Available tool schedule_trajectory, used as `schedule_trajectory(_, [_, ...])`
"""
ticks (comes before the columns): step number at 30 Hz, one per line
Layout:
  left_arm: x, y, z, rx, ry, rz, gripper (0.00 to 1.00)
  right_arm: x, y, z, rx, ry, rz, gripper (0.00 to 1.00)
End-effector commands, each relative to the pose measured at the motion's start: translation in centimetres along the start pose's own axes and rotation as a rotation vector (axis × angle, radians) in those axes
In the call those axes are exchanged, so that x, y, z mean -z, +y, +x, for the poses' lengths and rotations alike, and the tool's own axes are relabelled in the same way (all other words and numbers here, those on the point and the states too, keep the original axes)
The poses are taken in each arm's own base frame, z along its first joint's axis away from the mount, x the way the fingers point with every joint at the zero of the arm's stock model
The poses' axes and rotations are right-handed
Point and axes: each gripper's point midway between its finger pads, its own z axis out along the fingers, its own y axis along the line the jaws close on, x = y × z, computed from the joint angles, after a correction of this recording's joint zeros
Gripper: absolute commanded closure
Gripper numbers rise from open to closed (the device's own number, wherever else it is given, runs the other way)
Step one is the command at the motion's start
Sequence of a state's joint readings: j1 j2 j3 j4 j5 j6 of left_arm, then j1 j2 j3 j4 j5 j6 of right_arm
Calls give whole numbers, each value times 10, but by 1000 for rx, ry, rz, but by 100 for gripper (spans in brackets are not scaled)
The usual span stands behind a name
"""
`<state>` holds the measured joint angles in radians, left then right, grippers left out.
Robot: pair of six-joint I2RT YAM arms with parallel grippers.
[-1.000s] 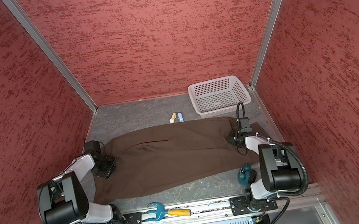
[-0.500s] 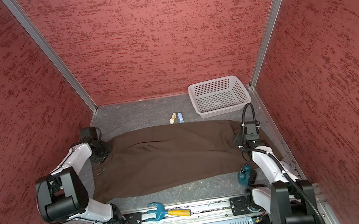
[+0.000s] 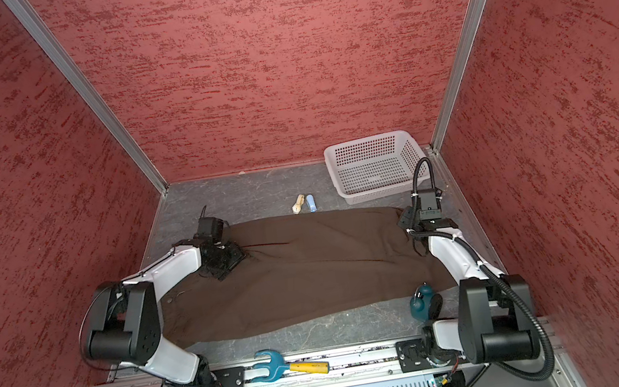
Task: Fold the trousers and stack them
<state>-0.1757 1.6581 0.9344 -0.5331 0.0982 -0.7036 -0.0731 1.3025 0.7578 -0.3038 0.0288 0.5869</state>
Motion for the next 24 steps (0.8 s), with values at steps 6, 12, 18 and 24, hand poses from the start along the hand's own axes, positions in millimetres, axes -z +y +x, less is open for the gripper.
schedule_trajectory(6, [-26,21,54,-24,176,-44,69,17,4,-24,39,-74,10,58])
schedule_trajectory(12, [-3,74,106,-7,261,-150,85,11,9,-43,-1,-90,-7,57])
schedule_trajectory(18, [26,94,105,7,232,-216,89,-13,16,-46,2,-34,-15,56])
schedule_trajectory(24, [44,101,84,34,201,-268,70,-48,9,-25,57,87,18,53])
